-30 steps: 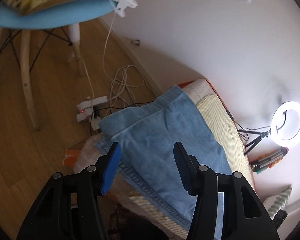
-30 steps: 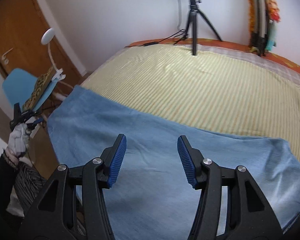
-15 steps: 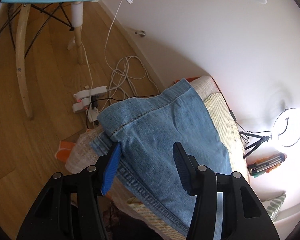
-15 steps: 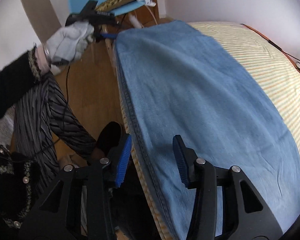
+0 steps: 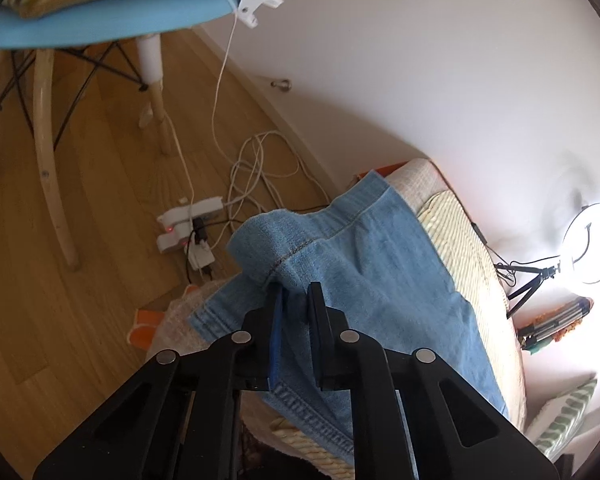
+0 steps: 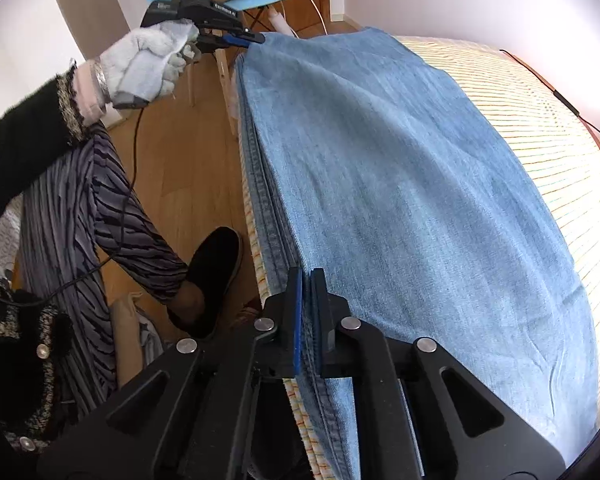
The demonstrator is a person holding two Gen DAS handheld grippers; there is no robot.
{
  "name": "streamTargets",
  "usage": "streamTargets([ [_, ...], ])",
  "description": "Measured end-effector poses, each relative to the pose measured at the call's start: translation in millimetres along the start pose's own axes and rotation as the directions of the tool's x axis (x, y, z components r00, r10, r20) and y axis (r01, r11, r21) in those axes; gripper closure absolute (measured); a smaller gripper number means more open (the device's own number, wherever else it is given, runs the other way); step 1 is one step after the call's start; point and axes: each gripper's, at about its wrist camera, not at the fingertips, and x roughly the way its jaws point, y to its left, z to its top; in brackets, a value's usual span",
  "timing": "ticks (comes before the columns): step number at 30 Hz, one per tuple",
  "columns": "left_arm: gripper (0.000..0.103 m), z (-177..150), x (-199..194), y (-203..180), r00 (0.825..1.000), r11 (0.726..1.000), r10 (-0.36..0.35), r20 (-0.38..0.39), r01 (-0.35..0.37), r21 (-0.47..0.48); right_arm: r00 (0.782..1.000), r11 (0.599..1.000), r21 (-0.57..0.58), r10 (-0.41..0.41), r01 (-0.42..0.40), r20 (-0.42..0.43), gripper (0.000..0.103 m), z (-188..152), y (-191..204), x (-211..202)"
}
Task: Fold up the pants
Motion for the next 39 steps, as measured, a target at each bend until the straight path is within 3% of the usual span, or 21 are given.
streamTargets([
  [6, 0.094, -5.6, -18.8, -10.1, 0.999, 0.999, 0.004, 0.043, -0.005, 0.032, 0.997, 0.998, 0.016, 0.056, -0.057, 0.05, 0.1, -1.2, -1.4, -26.7],
  [10, 0.096, -18.2, -16.9, -5.8, 0.992, 0.99, 0.125, 0.034, -0.127, 0.061, 0.999, 0.999, -0.024, 0.033, -0.033, -0.019, 0.1, -5.7, 2.4, -12.6],
  [14, 0.094, -13.7, -19.3, 21.8, 0.997, 0.994, 0.074, 0.017, -0.072, -0.082, 0.999, 0.999, -0.014, 0.028, -0.029, -0.031, 0.1, -6.4, -0.1, -1.2],
  [15, 0.085, -13.2, -20.8, 26.2, 0.999, 0.993, 0.048, 0.015, -0.046, -0.113, 0.999, 0.999, -0.009, 0.033, -0.033, -0.029, 0.1, -7.1, -1.0, -0.2],
  [16, 0.068, -12.5, -20.6, 32.9, 1.0, 0.988, 0.01, 0.008, -0.009, -0.157, 0.999, 0.999, -0.005, 0.039, -0.039, -0.026, 0.1, -7.7, -2.0, 0.1],
  [17, 0.063, -12.1, -19.7, 37.3, 1.0, 0.982, -0.007, 0.004, 0.008, -0.188, 0.999, 0.999, -0.001, 0.044, -0.044, -0.023, 0.1, -8.4, -3.4, -1.0],
  [24, 0.063, -15.5, 5.9, 44.1, 0.996, 0.955, -0.063, -0.07, 0.04, -0.293, 0.999, 0.998, 0.051, 0.038, -0.04, 0.037, 0.1, -10.2, -7.2, -11.5],
  [28, 0.063, -17.2, 10.0, 41.3, 0.993, 0.943, -0.106, -0.059, 0.082, -0.322, 0.999, 0.998, 0.055, 0.026, -0.028, 0.041, 0.1, -9.5, -5.7, -11.6],
  [33, 0.063, -17.0, -5.6, 28.4, 0.991, 0.952, -0.129, 0.032, 0.133, -0.274, 0.999, 0.998, 0.06, 0.024, -0.027, 0.046, 0.1, -9.6, -4.6, -13.1],
  [39, 0.063, -14.2, 3.1, 19.8, 0.994, 0.963, -0.105, 0.019, 0.107, -0.249, 0.999, 0.998, 0.063, 0.017, -0.02, 0.046, 0.1, -9.7, -4.0, -12.2],
])
